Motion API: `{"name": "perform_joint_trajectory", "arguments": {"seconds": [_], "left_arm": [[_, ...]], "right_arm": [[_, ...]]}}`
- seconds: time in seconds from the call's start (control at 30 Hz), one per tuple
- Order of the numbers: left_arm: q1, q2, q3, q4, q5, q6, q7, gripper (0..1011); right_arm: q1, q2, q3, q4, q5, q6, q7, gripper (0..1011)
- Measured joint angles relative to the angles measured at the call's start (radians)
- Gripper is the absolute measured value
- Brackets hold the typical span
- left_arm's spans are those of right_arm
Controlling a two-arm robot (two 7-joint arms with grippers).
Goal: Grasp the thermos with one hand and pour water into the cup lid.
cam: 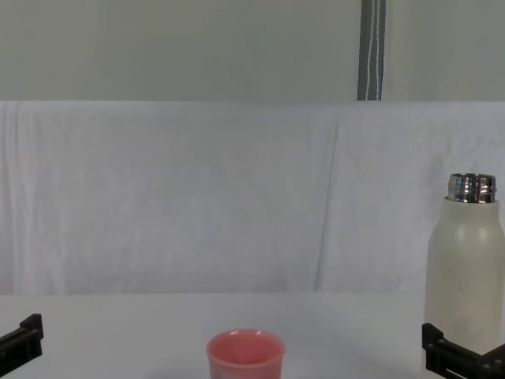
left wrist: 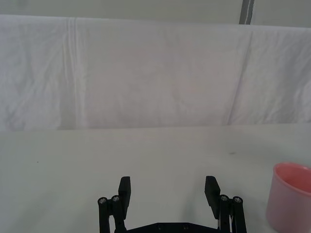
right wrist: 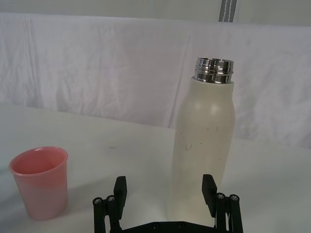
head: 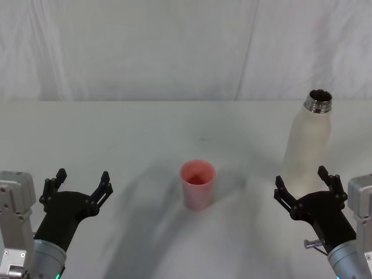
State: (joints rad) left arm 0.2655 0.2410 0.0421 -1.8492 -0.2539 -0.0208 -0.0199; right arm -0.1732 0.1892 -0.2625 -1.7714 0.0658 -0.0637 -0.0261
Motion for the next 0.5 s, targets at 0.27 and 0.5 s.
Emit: {"name": "perform_joint_trajectory", "arguments": {"seconds": [0.27,0.5], "left_arm": [[0.0,0.0,0.0,0.0,0.0,0.0,0.0,1001],[0.0,0.0,0.0,0.0,0.0,0.0,0.0,1001]], "right_arm": [[0.0,0.0,0.0,0.0,0.0,0.0,0.0,1000],[0.0,0.0,0.0,0.0,0.0,0.0,0.0,1000]]}}
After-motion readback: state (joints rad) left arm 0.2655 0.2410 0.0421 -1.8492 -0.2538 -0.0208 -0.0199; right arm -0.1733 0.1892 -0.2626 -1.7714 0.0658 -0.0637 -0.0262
